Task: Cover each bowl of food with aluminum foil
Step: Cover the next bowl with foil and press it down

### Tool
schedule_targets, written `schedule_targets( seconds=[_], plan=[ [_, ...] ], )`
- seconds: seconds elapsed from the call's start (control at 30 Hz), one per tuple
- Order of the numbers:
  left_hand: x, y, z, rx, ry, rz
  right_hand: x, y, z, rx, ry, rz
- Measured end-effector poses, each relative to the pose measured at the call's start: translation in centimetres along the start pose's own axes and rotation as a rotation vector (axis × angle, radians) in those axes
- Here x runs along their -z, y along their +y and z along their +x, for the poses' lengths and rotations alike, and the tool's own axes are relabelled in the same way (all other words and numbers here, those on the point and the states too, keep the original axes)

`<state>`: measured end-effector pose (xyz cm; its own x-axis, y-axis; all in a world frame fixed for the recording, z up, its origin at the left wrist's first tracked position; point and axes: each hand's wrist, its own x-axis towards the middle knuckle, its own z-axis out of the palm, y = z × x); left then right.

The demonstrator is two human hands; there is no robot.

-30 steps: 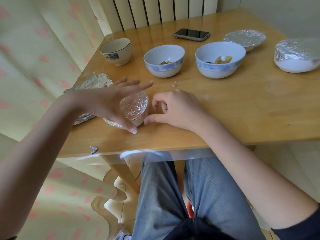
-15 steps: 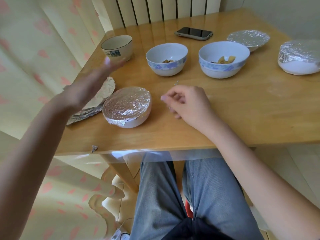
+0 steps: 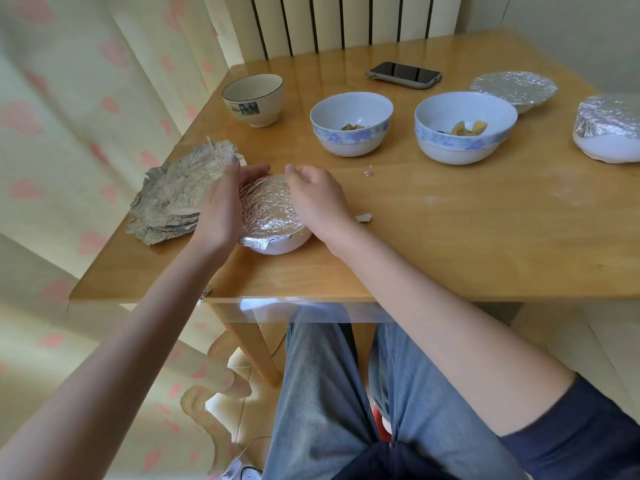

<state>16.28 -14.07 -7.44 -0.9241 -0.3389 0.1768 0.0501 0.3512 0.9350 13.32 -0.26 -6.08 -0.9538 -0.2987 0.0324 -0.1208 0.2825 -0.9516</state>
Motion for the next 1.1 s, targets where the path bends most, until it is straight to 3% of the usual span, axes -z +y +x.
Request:
schedule_targets(
  seconds=[0.17, 0.3, 0.4, 0.5, 0.6, 0.87, 1.1],
  plan=[
    [-0.3, 0.2, -0.1, -0.006, 0.027, -0.007, -0.1, -0.3, 0.3, 0.002, 0.057, -0.032],
    [-0.4, -0.1, -0.1, 0.018, 0.008, -0.026, 0.2, -0.3, 0.0, -0.023, -0.007, -0.026],
    [0.3, -0.1, 0.3, 0.111, -0.054, -0.204, 0.9, -0.3, 0.0, -0.121, -0.097, 0.151],
    [0.9, 0.0, 0.2, 0.148, -0.030, -0.318, 1.4, 0.4, -0.6, -0.209, 0.085, 0.325],
    [0.5, 0.0, -0.4, 0.191, -0.059, -0.385, 0.5, 0.8, -1.8, -0.252, 0.103, 0.457],
    [-0.2, 0.0, -1.0, 0.180, -0.020, -0.355, -0.1, 2.5, -2.5, -0.187, 0.160, 0.580],
    [-0.5, 0.1, -1.2, 0.189, 0.006, -0.339, -0.2, 2.7, -1.9, -0.276, 0.138, 0.757]
  ],
)
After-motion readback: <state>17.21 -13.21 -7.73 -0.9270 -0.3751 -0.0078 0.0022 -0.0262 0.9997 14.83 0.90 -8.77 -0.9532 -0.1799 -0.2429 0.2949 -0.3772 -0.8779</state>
